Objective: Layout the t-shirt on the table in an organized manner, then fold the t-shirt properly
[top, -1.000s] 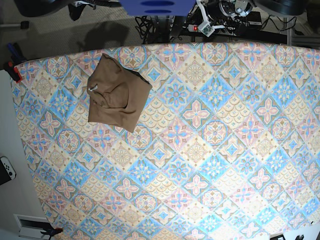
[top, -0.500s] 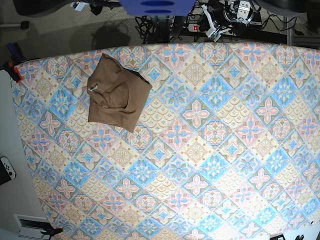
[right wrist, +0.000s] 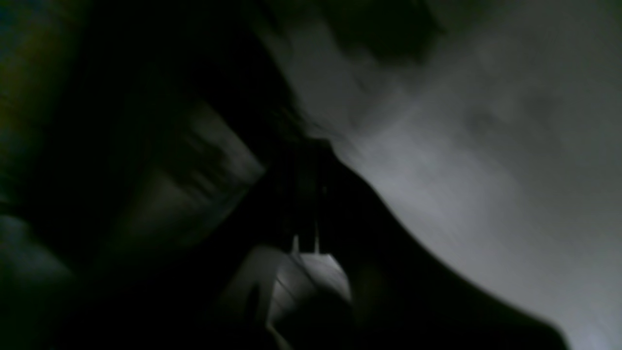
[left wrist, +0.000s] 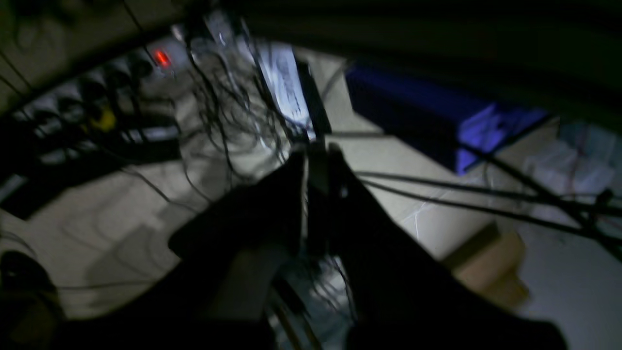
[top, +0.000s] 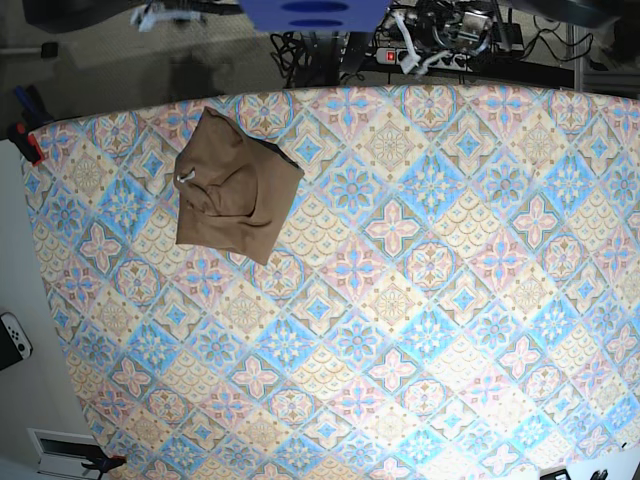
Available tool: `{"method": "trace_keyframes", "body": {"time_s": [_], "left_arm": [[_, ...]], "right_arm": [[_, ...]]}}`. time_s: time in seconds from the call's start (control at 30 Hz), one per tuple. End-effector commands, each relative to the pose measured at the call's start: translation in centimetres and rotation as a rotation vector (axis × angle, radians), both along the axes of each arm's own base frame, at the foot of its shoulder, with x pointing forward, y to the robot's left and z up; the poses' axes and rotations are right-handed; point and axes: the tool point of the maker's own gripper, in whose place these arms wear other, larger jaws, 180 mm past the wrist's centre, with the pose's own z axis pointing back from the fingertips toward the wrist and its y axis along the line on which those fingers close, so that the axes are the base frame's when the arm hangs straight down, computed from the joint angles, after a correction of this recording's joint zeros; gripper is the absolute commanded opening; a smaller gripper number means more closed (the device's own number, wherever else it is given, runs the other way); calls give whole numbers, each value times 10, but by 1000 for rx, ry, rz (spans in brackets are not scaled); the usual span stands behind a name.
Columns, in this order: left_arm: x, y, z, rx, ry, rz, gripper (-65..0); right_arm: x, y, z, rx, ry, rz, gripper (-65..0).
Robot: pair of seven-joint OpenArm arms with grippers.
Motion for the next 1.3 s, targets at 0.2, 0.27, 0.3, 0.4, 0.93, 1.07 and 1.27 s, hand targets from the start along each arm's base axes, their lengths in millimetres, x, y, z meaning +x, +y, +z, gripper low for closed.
{"method": "trace_keyframes", "body": {"time_s": [0.2,0.27,0.3,0.4,0.93,1.07,1.27], "left_arm": [[-2,8,-12,-16,64,135,-650],[-1,9,-13,-17,80,177,-650],[-2,9,-13,-18,81,195,-650],[-3,11,-14,-13,76,218,-650],[0,58,-33,270,8,203,-650],[4,58,-33,269,1,204,-650],[4,58,-33,270,1,213,-650]], "right_arm": [[24,3,-14,55,15,27,-650],[22,-2,-16,66,41,13,-650],[23,-5,-17,70,51,8,-650],[27,-7,-19,83,79,20,-650],[10,-59,-21,-235,357,161,-650],[9,-21,-30,-176,351,162,-650],[8,4,-35,-138,348,163,-650]]}}
